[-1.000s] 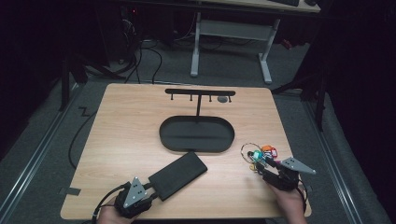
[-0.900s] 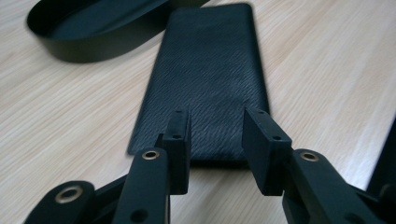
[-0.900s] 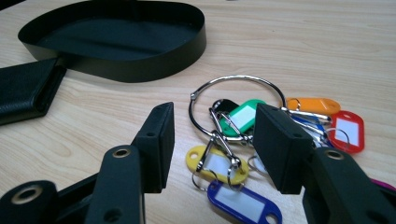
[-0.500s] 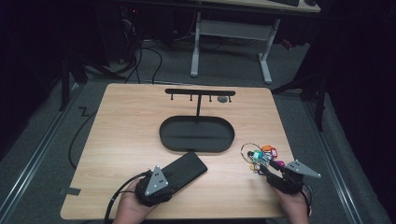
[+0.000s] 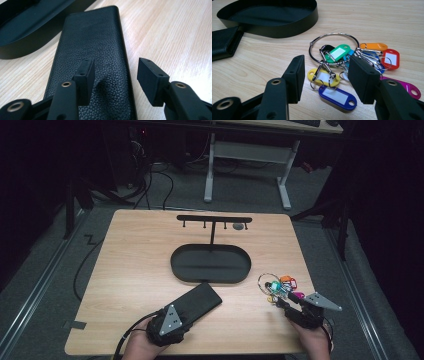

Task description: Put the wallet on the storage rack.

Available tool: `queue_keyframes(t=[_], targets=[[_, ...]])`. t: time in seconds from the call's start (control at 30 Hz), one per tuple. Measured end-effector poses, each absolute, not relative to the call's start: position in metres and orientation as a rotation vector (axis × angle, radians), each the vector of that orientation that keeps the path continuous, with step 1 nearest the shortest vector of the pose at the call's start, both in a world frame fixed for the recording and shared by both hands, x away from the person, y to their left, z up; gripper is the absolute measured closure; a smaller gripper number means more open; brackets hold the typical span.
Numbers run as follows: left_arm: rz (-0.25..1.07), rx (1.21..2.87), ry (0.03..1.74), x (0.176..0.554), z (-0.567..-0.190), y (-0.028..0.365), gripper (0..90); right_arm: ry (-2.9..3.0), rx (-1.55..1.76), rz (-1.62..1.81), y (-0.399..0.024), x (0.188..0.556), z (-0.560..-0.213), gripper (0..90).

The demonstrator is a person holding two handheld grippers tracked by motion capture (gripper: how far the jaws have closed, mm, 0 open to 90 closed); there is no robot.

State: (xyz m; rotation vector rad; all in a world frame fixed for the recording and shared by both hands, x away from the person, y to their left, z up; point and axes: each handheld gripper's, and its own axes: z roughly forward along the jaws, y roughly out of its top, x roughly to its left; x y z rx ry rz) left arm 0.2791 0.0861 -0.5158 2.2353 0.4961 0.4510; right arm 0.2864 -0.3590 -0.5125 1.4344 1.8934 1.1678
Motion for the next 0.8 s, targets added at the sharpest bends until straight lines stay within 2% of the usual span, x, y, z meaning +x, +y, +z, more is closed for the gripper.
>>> queue_keyframes(t=[0.33,0.47,0.6,0.8], targets=[[0.593,2.317,0.429,0.275,-0.524,0.078,48.3,1.897,1.444,1.171,-0.360,0.288,-0.514,48.1],[0.699,2.335,0.370,0.270,-0.529,0.074,48.5,1.901,1.440,1.171,-0.359,0.288,-0.514,48.1],[0.687,2.319,0.374,0.271,-0.530,0.076,50.3,1.901,1.443,1.172,-0.359,0.288,-0.514,48.1],[0.656,2.312,0.404,0.274,-0.526,0.081,62.5,1.900,1.441,1.178,-0.359,0.289,-0.514,48.1]])
